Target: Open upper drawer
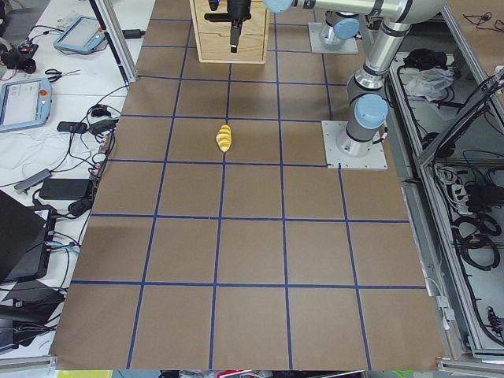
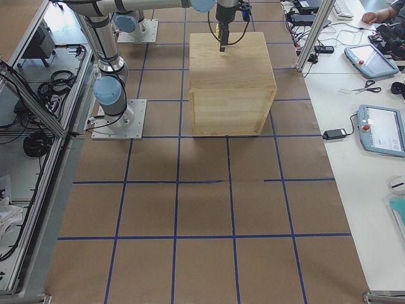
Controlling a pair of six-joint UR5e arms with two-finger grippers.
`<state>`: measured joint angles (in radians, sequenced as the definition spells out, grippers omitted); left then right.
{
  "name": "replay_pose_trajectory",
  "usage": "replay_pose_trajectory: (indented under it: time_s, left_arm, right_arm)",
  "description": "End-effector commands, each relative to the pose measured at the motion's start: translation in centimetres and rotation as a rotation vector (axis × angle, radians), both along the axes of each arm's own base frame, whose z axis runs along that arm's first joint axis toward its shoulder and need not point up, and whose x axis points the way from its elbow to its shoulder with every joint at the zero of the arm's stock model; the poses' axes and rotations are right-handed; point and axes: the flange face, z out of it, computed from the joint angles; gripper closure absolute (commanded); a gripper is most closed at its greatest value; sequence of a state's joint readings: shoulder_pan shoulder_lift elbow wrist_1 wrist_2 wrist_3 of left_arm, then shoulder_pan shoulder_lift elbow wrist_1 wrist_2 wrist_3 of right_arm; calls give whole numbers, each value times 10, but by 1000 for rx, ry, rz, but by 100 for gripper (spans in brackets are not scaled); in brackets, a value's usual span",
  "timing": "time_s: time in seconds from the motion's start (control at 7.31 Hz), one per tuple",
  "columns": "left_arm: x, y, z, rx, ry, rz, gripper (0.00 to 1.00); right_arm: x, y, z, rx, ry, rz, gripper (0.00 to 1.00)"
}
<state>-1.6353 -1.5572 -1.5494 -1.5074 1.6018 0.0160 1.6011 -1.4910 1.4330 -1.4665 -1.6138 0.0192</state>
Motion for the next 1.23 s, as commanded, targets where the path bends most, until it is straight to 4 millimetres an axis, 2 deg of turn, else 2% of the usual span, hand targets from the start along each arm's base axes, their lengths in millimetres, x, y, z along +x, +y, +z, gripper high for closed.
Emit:
replay_pose_trajectory:
  time_s: [0.0, 0.41, 0.68, 1.09]
  left_arm:
    - [0, 4, -21, 34, -3, 4, 0]
    - [11, -7, -15, 3, 1, 31, 0]
    - [12, -22, -10, -2, 7, 58, 0]
    - [10, -27, -13, 2, 11, 72, 0]
  right_arm:
    - [-1, 0, 0, 0, 0, -2, 0]
    - [0, 0, 0, 0, 0, 1, 0]
    - [0, 0, 0, 0, 0, 0, 0]
    - [0, 0, -1, 1, 0, 1, 0]
